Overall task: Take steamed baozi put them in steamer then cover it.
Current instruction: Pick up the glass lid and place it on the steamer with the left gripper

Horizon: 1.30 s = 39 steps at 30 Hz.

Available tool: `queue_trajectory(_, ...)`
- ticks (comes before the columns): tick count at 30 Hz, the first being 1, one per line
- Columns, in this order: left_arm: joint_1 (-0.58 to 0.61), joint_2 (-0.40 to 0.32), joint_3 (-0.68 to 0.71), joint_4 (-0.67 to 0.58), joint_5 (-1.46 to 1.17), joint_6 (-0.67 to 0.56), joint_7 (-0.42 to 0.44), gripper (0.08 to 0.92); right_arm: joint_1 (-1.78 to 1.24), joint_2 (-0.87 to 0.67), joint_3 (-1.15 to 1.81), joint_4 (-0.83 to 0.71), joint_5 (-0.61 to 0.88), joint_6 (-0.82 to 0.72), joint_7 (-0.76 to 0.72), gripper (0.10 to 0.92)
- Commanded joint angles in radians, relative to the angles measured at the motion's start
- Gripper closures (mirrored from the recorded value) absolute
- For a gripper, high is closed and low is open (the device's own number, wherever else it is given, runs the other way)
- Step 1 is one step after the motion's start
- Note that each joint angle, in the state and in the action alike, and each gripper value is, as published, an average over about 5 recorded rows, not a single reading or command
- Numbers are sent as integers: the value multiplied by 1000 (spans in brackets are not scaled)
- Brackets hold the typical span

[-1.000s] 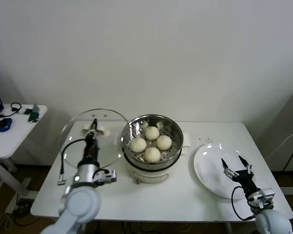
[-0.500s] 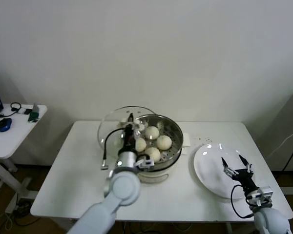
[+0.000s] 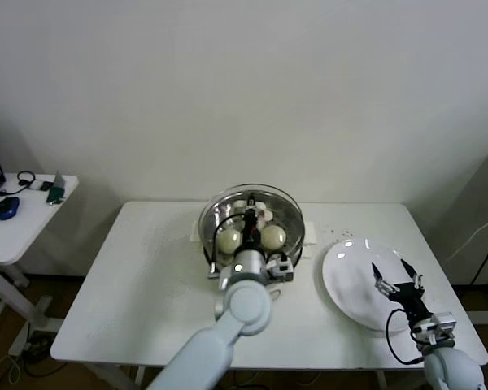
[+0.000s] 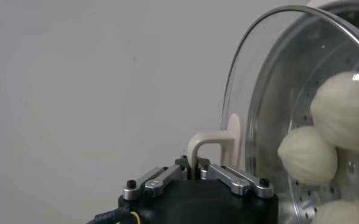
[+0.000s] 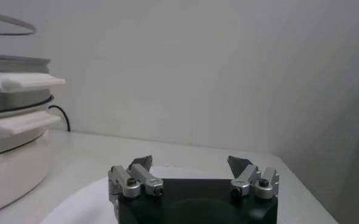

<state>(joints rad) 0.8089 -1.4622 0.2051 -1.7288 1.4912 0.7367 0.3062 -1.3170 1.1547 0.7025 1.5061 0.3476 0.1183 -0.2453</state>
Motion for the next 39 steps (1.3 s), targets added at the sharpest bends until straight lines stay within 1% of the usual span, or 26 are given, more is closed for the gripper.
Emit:
queue_trajectory(1, -19, -61, 20, 76, 10, 49, -4, 846, 3, 8, 2, -6, -5, 2, -2, 203)
queue_trajectory(25, -22, -44, -2, 134, -40, 49, -44, 846, 18, 40, 4, -14, -23, 9, -5, 203)
queue_trajectory(39, -13, -31, 2, 137, -28, 42, -68, 846, 15, 56, 16, -13, -26, 13, -18, 203)
